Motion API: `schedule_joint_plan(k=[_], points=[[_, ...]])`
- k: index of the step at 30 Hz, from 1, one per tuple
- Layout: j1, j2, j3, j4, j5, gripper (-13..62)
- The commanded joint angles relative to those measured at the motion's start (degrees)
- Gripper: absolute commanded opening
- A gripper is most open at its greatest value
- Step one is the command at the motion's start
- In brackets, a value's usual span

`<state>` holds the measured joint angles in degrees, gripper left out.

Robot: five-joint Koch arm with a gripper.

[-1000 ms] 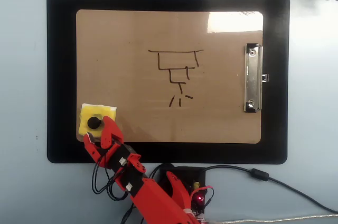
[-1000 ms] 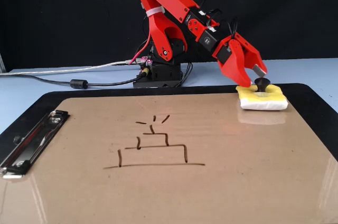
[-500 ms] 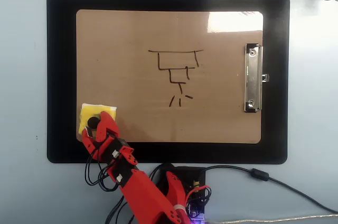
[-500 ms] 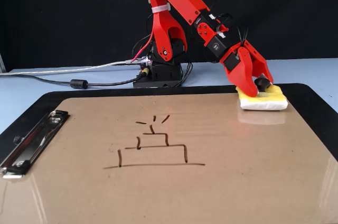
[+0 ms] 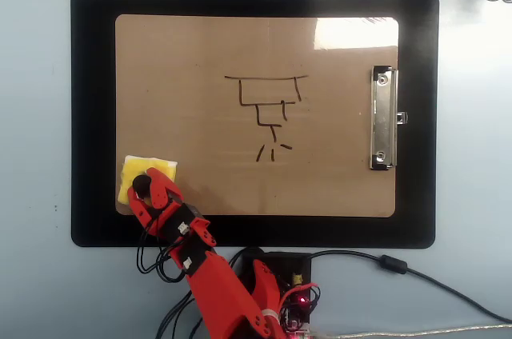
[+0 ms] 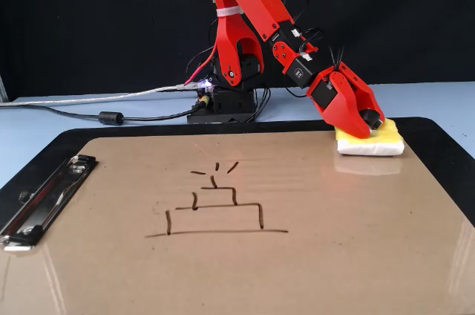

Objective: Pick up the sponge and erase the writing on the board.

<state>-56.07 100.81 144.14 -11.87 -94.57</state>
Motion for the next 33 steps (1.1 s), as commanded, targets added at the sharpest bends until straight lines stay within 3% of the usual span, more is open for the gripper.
schedule_joint_plan(k=[1,2,3,8,12,19,23,29,33], points=[[0.1,1.2,-0.1,-3.0,-0.4,0.2],[0.3,1.4,-0.1,-3.0,-0.4,-6.6],[0.7,1.7,-0.5,-3.0,-0.4,-8.2],[2.5,2.1,-3.1,-2.4,-2.2,-7.9],[5.0,7.1,-4.6,4.5,-11.3,-7.9],[24.1,30.4,-17.9,54.1,-13.2,-8.0],[38.2,31.5,-29.4,69.5,-9.2,-8.0],[60.8,28.8,-30.4,65.4,5.5,-8.0],[64.9,29.4,-18.1,53.3,7.8,-7.9]])
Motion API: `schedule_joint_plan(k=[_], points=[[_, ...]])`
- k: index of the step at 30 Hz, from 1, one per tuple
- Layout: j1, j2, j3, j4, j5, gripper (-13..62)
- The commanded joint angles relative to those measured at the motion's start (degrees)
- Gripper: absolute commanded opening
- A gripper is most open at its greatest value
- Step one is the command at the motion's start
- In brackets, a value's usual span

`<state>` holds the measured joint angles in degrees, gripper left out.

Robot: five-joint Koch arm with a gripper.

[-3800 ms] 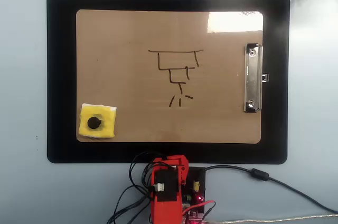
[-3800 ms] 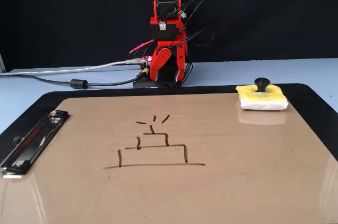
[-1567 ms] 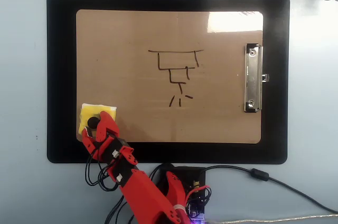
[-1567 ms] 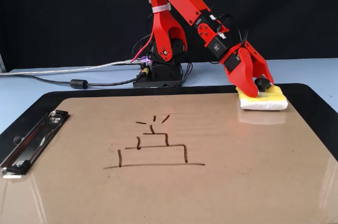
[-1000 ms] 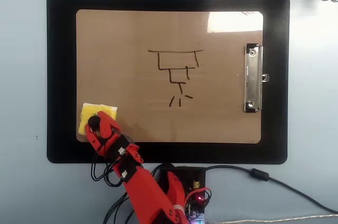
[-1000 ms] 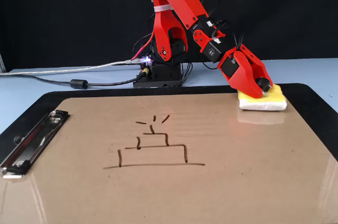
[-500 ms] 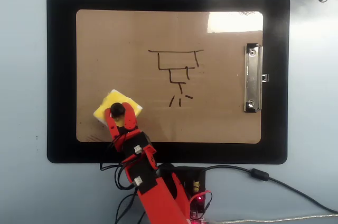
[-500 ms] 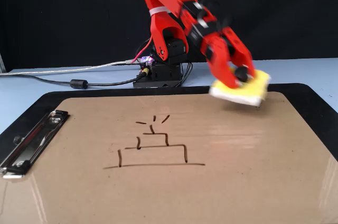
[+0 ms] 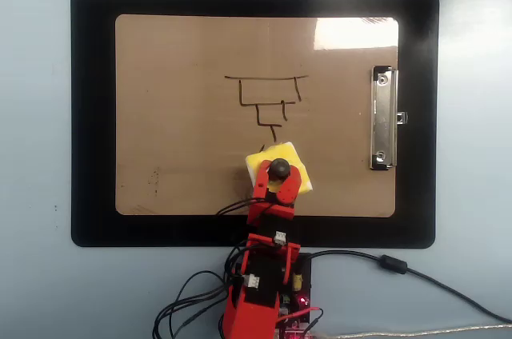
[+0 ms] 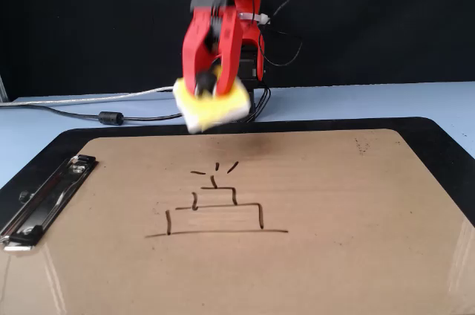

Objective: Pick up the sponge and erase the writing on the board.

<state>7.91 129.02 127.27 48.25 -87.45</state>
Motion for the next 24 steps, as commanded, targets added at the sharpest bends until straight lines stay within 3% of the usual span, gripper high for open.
schedule_joint_plan(k=[1,5,11,20,24], points=[[1.0,2.3,1.9,-9.8,0.9,-8.0],[2.8,4.2,12.0,-18.2,1.1,-8.0],[3.1,3.7,15.6,-26.2,1.1,-8.0],[6.4,-17.1,8.0,-40.3,1.2,-8.0],[10.7,-11.9,9.2,-37.0,3.9,-7.9]])
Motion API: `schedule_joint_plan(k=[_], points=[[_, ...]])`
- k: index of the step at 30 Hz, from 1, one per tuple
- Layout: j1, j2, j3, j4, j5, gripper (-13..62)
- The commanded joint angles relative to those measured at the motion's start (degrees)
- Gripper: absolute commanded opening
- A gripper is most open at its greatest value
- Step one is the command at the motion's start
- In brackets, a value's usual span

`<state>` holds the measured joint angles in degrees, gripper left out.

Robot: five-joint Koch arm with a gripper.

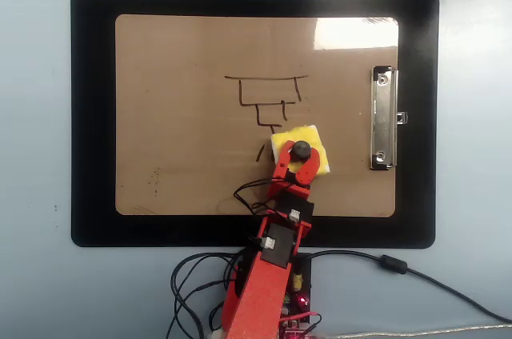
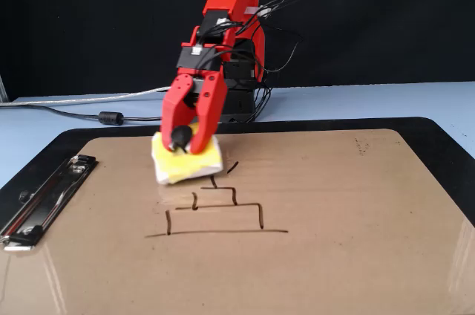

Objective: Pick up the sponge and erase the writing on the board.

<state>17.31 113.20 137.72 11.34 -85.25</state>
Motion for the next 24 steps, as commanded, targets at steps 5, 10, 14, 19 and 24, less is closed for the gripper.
schedule_joint_plan(k=[5,10,14,19,24], points=[[1.0,5.4,2.9,-0.6,2.7,-8.0],[1.1,-5.0,1.8,-11.3,2.3,-8.0],[0.8,-22.0,-11.0,-19.2,2.0,-8.0],[-2.5,-33.8,-24.2,-18.7,-1.4,-8.0],[-3.3,-25.1,-12.8,-17.7,-2.4,-7.9]])
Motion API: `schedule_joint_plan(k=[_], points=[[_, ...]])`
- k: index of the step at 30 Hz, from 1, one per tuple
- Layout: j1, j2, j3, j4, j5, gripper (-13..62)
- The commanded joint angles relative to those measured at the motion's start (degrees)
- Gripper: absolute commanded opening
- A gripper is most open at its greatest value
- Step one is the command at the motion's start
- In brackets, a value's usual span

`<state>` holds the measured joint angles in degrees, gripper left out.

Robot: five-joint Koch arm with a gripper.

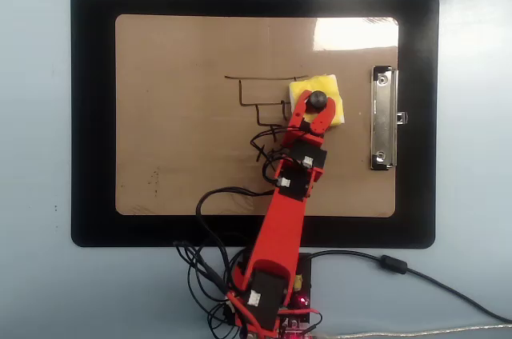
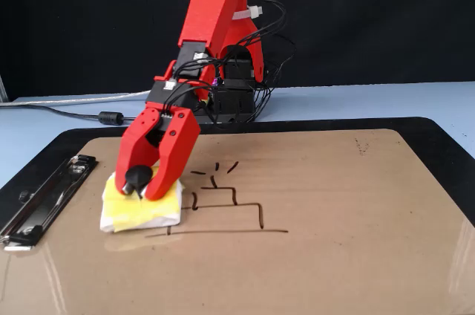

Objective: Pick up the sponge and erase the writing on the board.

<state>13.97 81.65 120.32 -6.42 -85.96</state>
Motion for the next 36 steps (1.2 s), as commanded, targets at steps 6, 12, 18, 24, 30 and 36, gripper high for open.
schedule_joint_plan(k=[6,12,18,24,30,36], points=[[-0.3,15.4,15.6,-0.4,-2.1,-7.9],[-4.7,-11.0,-11.2,-2.5,-3.2,-8.0],[-7.4,-17.2,-18.5,-1.4,-7.0,-7.9],[-7.4,11.3,13.0,-1.1,-6.8,-7.9],[-8.0,-0.4,1.3,-1.7,-7.2,-7.9],[-9.1,-20.4,-22.2,-1.1,-7.4,-7.9]])
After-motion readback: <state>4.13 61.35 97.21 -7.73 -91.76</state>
